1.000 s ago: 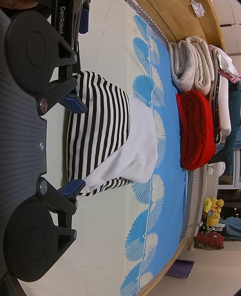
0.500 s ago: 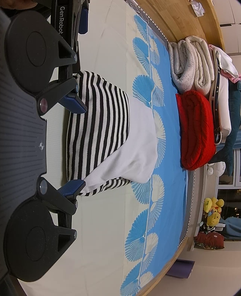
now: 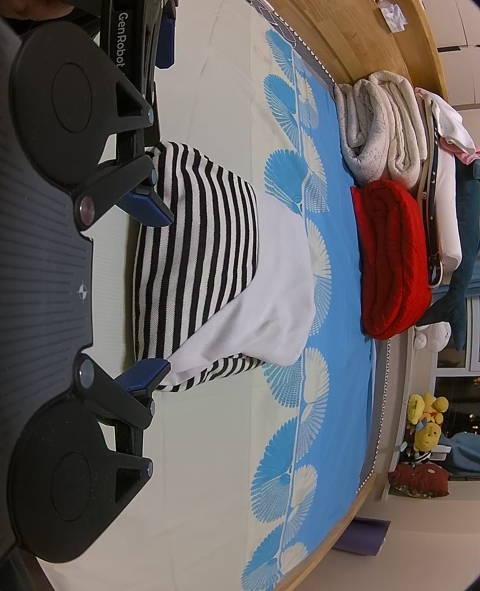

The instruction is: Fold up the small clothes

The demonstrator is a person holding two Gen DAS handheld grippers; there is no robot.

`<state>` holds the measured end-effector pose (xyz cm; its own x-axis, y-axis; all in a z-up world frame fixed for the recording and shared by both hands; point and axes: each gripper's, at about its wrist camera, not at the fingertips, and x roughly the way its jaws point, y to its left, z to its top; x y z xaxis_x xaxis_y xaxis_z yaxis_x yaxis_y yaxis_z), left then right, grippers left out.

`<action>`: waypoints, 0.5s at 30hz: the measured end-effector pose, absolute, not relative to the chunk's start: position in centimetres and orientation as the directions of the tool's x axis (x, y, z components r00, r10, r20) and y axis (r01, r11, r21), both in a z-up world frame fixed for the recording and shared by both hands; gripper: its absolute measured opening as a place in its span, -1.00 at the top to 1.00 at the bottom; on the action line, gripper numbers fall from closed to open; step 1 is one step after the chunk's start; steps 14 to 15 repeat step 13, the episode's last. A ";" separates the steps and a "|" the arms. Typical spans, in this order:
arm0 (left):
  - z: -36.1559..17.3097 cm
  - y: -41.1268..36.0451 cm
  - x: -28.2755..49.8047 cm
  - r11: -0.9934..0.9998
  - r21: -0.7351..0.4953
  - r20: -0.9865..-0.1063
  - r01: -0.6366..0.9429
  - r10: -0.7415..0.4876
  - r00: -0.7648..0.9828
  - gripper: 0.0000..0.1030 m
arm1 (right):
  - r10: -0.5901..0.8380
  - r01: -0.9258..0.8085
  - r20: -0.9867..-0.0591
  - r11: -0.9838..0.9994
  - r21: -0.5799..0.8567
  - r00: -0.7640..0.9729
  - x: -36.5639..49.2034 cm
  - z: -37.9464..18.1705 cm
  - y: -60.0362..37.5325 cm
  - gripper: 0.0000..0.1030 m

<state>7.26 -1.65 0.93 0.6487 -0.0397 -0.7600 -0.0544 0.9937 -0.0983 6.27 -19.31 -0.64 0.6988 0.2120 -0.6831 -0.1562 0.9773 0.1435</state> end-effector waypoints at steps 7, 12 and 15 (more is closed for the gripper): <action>1.0 -1.9 7.3 0.994 -0.102 -0.757 -0.049 -0.046 0.651 -0.99 | 0.207 -0.152 -0.688 0.978 0.141 0.696 6.3 -0.9 -19.2 -0.54; 1.0 -1.9 7.2 0.994 -0.100 -0.752 -0.046 -0.045 0.658 -0.99 | 0.207 -0.152 -0.688 0.978 0.141 0.695 6.4 -0.9 -19.3 -0.54; 0.9 -1.8 7.2 0.994 -0.101 -0.753 -0.046 -0.046 0.657 -0.99 | 0.207 -0.152 -0.689 0.978 0.140 0.695 6.4 -0.9 -19.3 -0.54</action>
